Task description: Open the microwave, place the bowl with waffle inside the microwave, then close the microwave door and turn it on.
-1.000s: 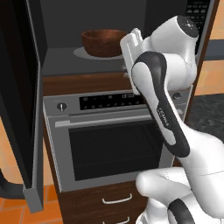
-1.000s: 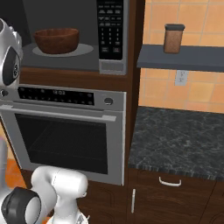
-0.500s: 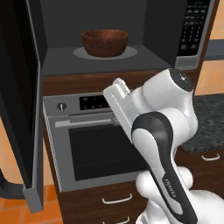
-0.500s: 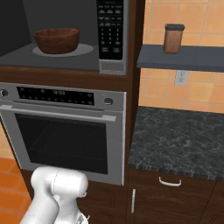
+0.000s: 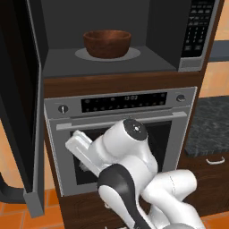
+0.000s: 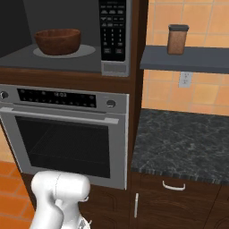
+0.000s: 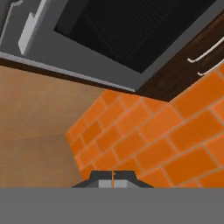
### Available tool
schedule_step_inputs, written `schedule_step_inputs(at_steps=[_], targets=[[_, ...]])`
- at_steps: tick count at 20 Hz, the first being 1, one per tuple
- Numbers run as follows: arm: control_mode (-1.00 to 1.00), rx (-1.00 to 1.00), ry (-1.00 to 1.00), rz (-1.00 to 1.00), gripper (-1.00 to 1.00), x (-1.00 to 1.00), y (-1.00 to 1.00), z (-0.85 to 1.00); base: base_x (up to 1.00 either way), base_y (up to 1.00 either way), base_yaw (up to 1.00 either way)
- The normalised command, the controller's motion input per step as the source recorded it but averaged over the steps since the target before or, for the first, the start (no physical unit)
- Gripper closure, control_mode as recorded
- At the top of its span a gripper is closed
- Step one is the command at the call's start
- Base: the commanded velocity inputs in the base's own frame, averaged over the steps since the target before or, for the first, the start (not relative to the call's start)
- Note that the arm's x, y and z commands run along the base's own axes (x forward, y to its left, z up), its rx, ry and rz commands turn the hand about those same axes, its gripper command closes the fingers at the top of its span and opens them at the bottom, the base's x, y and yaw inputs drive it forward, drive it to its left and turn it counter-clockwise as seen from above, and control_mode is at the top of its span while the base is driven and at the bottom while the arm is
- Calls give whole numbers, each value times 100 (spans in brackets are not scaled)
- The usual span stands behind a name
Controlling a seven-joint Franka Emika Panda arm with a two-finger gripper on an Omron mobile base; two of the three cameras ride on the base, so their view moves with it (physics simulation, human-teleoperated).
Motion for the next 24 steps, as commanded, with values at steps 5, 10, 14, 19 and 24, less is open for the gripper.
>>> schedule_step_inputs(at_steps=[5,10,14,19,24], targets=[[-100,-29,0,1,100,10,90,-50,0,0,0],[-100,-43,-8,-3,100,-20,57,-2,0,0,0],[-100,-55,-4,-3,100,-9,40,14,0,0,0],[-100,-47,-18,-3,100,0,13,0,0,0,0],[-100,-53,-3,-8,100,0,12,12,0,0,0]])
